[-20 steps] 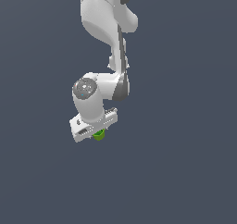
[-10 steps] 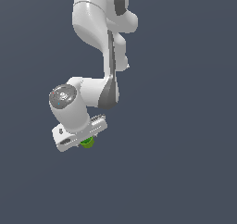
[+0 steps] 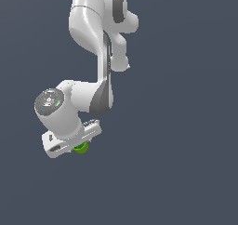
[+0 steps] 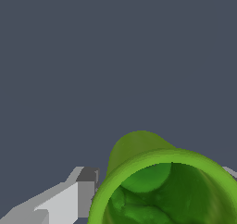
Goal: Pick up the object and move it to a goal position.
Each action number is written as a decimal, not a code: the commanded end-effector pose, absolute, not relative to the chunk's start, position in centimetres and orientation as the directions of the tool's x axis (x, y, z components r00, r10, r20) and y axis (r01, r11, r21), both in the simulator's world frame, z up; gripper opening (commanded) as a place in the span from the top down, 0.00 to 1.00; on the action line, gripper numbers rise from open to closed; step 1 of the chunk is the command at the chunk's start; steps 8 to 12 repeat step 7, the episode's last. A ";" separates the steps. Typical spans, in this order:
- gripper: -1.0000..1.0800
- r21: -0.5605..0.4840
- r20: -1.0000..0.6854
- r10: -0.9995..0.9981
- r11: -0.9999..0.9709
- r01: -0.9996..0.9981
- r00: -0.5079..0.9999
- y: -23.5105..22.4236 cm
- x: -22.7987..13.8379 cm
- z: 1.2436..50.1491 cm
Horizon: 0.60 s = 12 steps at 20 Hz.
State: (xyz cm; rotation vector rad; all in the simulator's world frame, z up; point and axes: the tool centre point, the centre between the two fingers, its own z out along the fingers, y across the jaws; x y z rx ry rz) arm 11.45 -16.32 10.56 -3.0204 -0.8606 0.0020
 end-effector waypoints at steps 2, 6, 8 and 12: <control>1.00 0.000 0.000 0.527 -0.850 0.527 0.850 -16.7 11.9 10.8; 1.00 0.000 0.000 0.527 -0.850 0.527 0.850 -16.8 12.1 10.8; 1.00 0.000 0.000 0.527 -0.850 0.527 0.850 -16.8 12.1 10.8; 1.00 0.000 0.000 0.527 -0.850 0.527 0.850 -16.8 12.1 10.8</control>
